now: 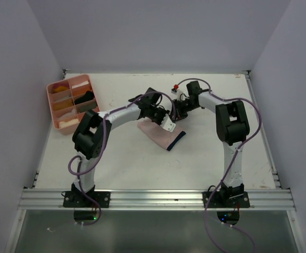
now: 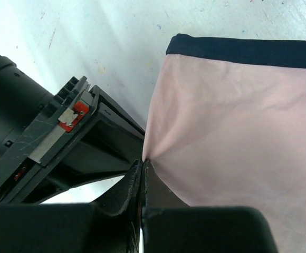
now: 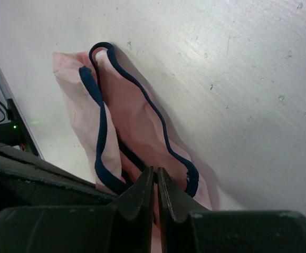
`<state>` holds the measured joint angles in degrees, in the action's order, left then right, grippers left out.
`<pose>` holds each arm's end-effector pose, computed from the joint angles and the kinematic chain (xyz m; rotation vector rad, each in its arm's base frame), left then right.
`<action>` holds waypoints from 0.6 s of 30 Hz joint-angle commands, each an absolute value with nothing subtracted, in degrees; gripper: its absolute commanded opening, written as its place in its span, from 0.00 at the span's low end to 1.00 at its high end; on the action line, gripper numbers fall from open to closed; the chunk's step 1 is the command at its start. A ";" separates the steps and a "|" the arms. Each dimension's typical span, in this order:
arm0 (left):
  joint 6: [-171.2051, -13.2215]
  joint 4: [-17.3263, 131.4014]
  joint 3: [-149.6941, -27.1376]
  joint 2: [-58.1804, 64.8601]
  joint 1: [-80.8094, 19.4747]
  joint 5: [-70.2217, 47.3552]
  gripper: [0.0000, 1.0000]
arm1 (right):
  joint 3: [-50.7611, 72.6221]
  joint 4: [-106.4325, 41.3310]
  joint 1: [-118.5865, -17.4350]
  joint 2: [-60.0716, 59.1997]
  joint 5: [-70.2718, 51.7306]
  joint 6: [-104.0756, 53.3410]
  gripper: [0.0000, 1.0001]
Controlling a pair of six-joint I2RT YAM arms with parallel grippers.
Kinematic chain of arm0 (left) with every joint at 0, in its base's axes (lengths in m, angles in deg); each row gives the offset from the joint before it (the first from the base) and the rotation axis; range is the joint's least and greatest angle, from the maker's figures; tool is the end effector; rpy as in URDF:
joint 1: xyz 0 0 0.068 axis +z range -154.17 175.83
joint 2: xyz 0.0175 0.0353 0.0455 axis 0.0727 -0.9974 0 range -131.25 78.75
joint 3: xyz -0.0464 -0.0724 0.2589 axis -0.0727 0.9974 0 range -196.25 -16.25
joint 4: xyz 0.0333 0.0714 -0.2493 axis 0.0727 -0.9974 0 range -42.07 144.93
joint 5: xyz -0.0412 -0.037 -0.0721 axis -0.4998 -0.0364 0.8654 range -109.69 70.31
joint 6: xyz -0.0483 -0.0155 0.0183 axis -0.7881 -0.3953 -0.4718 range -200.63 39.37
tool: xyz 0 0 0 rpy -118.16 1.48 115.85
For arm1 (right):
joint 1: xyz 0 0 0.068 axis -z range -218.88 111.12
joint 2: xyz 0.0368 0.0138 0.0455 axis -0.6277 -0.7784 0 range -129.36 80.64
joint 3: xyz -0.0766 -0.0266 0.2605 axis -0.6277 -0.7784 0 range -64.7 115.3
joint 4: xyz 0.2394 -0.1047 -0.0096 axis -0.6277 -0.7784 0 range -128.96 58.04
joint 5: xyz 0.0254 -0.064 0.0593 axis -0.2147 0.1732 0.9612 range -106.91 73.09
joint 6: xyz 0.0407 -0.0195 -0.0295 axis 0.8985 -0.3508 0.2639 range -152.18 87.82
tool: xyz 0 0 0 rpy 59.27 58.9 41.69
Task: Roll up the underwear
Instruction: Fold the underwear
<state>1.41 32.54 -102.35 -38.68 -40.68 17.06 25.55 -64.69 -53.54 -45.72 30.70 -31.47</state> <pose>0.3431 -0.2805 0.1890 2.0994 0.9572 -0.4119 0.4240 0.1381 0.1388 -0.5360 2.5922 1.2192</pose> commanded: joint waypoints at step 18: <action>0.75 36.56 -102.55 -37.53 -40.55 17.83 0.00 | 28.37 -72.38 -51.98 -48.19 27.47 -39.39 0.11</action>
